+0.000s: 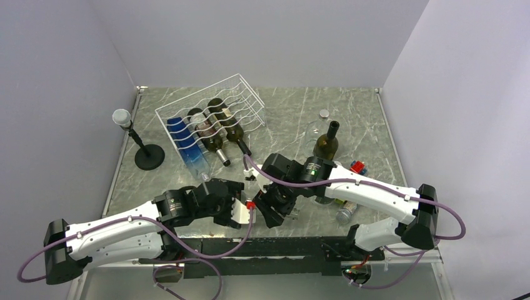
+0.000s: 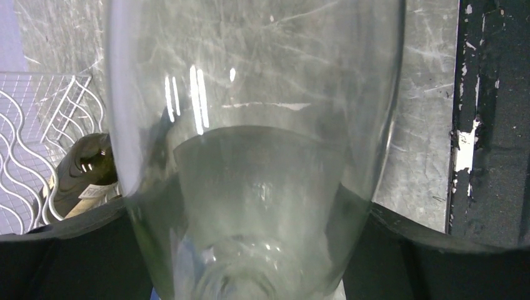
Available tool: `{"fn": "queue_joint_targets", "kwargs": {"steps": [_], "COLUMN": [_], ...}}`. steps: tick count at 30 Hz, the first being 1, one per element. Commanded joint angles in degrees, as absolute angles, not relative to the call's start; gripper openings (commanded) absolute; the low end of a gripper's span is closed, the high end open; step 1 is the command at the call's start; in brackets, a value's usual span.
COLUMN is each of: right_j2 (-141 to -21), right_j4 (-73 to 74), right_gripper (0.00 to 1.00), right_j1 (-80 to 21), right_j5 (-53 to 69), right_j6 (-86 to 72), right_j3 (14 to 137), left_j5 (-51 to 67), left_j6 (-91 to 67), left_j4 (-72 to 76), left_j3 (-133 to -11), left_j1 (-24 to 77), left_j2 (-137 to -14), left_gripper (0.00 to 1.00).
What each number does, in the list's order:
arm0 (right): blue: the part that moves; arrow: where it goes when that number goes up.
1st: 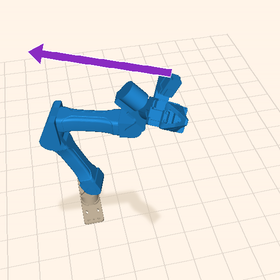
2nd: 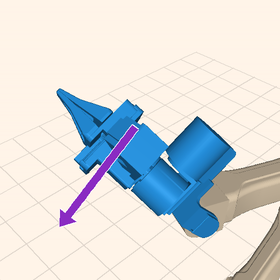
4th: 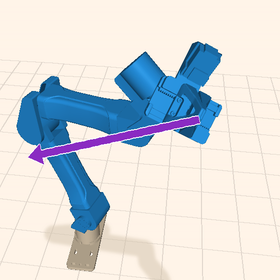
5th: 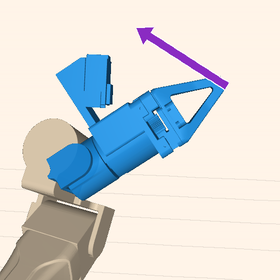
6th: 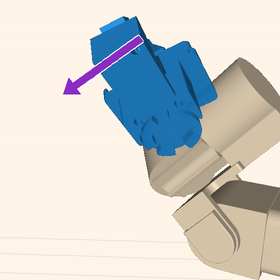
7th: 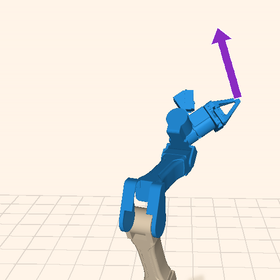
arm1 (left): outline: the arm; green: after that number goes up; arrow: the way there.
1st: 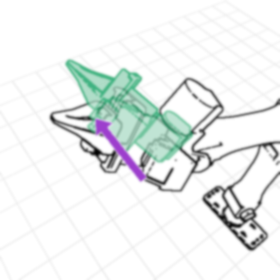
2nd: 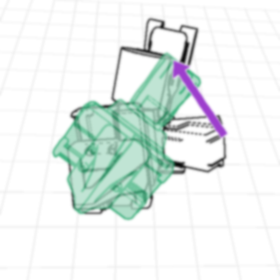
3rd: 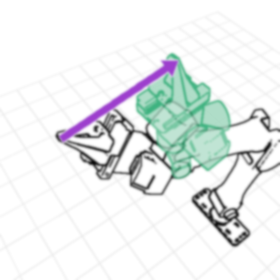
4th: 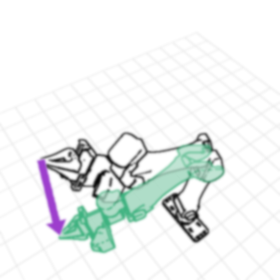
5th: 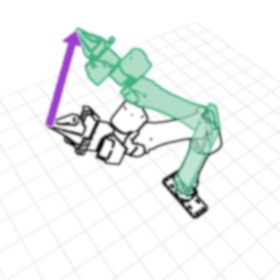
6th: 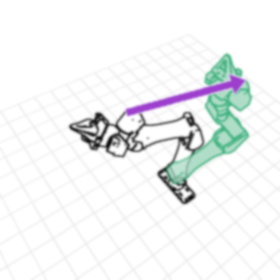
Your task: Put the wine bottle on the wine rack
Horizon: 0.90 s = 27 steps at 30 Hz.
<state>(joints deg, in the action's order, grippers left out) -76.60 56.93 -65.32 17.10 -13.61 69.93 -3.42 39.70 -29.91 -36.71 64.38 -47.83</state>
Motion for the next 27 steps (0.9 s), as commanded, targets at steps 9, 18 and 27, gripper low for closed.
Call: {"fn": "queue_joint_targets", "kwargs": {"steps": [9, 18, 27], "right_j2": [-78.85, -74.13, -69.06], "right_j4": [58.81, 56.76, 57.41], "right_gripper": [0.00, 0.00, 0.00], "right_j1": [-66.95, -67.05, -66.96], "right_j5": [13.67, 4.36, -7.09], "right_j6": [-14.11, -20.43, -26.17], "right_j3": [70.28, 72.08, 73.29], "left_j5": [-5.79, -8.95, -9.06], "left_j6": [35.96, 35.36, 40.89], "left_j4": [-18.21, -14.37, -14.16], "left_j3": [-40.81, -37.68, -34.65], "left_j1": [63.19, 63.19, 63.19], "left_j2": [-45.45, -42.62, -41.41], "left_gripper": [0.03, 0.98, 0.99]}}
